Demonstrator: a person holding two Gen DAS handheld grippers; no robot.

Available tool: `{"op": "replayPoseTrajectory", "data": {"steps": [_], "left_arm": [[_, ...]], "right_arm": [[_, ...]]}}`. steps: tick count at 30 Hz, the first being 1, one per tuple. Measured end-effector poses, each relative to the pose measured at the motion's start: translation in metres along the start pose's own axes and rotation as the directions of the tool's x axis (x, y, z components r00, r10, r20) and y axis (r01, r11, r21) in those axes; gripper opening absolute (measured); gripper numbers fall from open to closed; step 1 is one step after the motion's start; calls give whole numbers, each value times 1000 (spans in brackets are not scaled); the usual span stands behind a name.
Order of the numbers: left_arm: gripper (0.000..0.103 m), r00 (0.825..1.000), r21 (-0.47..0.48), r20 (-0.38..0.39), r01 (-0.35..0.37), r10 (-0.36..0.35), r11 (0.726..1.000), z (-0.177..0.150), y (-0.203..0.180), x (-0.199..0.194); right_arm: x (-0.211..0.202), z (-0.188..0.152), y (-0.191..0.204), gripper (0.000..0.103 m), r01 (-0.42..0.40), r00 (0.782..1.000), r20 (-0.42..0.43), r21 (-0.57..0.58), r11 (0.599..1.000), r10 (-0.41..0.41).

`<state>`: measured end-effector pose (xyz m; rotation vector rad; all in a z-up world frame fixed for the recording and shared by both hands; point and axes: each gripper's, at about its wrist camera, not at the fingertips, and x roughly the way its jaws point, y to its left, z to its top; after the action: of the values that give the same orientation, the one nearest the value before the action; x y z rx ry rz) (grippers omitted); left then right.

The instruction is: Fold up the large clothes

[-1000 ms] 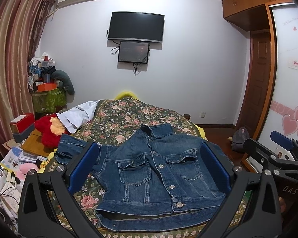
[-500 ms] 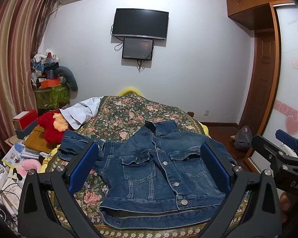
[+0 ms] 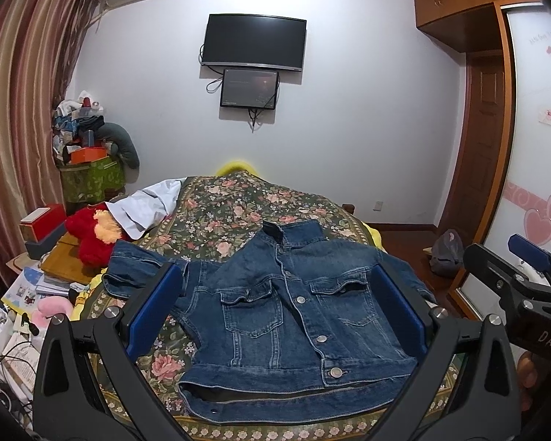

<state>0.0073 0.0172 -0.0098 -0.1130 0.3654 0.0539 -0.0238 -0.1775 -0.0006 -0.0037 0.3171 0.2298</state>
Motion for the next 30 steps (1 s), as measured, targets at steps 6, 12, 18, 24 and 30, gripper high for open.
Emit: {"op": "replayPoseTrajectory", "data": {"steps": [6, 12, 18, 24, 30], "left_arm": [[103, 1000, -1, -3, 2, -2, 1000, 0, -1, 0], [103, 1000, 0, -2, 1, -1, 1000, 1, -2, -1], [103, 1000, 4, 2, -2, 2, 1000, 3, -2, 0], [103, 1000, 20, 13, -21, 20, 1000, 12, 8, 8], [103, 997, 18, -15, -72, 72, 997, 23, 46, 45]], "right_arm": [[0, 0, -1, 103, 0, 1000, 0, 2, 1000, 0], [0, 0, -1, 103, -1, 1000, 1, 2, 1000, 1], [0, -1, -1, 103, -1, 1000, 1, 4, 1000, 1], [16, 6, -2, 103, -13, 1000, -5, 3, 1000, 13], [67, 21, 4, 103, -45, 998, -35, -9, 999, 45]]}}
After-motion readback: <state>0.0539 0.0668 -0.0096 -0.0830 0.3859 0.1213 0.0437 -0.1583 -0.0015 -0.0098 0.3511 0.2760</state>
